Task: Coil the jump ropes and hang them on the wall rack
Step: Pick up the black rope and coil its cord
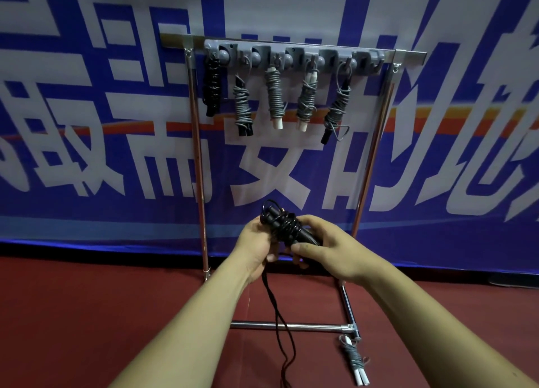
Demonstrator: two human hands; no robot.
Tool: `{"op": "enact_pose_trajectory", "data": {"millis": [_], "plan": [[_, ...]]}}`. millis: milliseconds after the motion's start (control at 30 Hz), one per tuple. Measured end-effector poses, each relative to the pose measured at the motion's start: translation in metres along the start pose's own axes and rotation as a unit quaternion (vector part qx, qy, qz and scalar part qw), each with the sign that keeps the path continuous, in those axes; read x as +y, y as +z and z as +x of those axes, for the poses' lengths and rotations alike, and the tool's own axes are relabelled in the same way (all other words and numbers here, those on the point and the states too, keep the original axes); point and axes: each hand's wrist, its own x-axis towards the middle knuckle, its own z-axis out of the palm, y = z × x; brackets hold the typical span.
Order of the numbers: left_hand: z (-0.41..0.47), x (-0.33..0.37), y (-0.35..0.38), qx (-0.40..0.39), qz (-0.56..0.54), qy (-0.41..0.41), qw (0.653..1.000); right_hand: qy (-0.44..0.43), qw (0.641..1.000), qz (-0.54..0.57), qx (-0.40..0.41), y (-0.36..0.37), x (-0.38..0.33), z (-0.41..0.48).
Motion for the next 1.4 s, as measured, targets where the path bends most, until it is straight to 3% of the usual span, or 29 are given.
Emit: {"op": "enact_pose_trajectory", "data": {"millis": [100, 200, 300, 367, 433, 533, 600, 633, 667, 733, 867, 1000, 1067, 1167, 1267, 1400], "plan": [[0.000, -0.003, 0.004, 0.013, 0.013, -0.031, 0.999, -0.003, 1.000, -0.008, 0.014, -0.001, -0.001, 0.004], [-0.004, -0.012, 0.008, -0.029, 0.065, -0.048, 0.996, -0.028, 0.996, -0.016, 0.079, -0.011, -0.004, 0.013], [-0.009, -0.018, 0.013, -0.081, 0.150, -0.059, 0.984, -0.050, 0.975, -0.177, 0.127, -0.022, -0.003, 0.024], [-0.008, -0.015, 0.015, -0.103, 0.270, -0.060, 0.955, -0.056, 0.946, -0.276, 0.159, -0.025, 0.004, 0.031], [-0.009, -0.005, 0.017, -0.106, 0.451, -0.024, 0.886, -0.031, 0.917, -0.365, 0.160, -0.026, 0.015, 0.034], [-0.014, 0.018, 0.027, -0.085, 0.698, 0.098, 0.704, 0.027, 0.854, -0.510, 0.101, -0.020, 0.027, 0.038], [-0.015, 0.035, 0.031, -0.074, 0.774, 0.186, 0.601, 0.023, 0.830, -0.555, 0.046, -0.017, 0.028, 0.039], [-0.013, 0.043, 0.030, -0.074, 0.782, 0.214, 0.581, 0.015, 0.831, -0.556, 0.016, -0.019, 0.026, 0.039], [-0.010, 0.050, 0.026, -0.078, 0.774, 0.226, 0.587, 0.005, 0.840, -0.542, -0.008, -0.021, 0.024, 0.038], [-0.005, 0.063, 0.013, -0.100, 0.730, 0.235, 0.634, -0.008, 0.870, -0.492, -0.040, -0.028, 0.015, 0.035], [0.005, 0.074, -0.009, -0.166, 0.588, 0.197, 0.767, -0.017, 0.877, -0.474, -0.072, -0.036, -0.005, 0.028], [0.007, 0.074, -0.017, -0.190, 0.355, 0.100, 0.910, -0.059, 0.915, -0.397, -0.041, -0.038, -0.020, 0.018], [0.004, 0.070, -0.019, -0.212, 0.219, 0.017, 0.952, -0.060, 0.940, -0.329, -0.064, -0.036, -0.029, 0.013], [0.003, 0.063, -0.025, -0.269, 0.091, -0.086, 0.955, -0.050, 0.959, -0.246, -0.127, -0.026, -0.041, 0.007], [0.006, 0.050, -0.029, -0.326, 0.022, -0.095, 0.940, -0.037, 0.966, -0.201, -0.161, -0.019, -0.049, 0.005], [0.007, 0.025, -0.022, -0.251, -0.010, -0.077, 0.965, -0.027, 0.973, -0.187, -0.131, -0.015, -0.052, 0.007]]}}
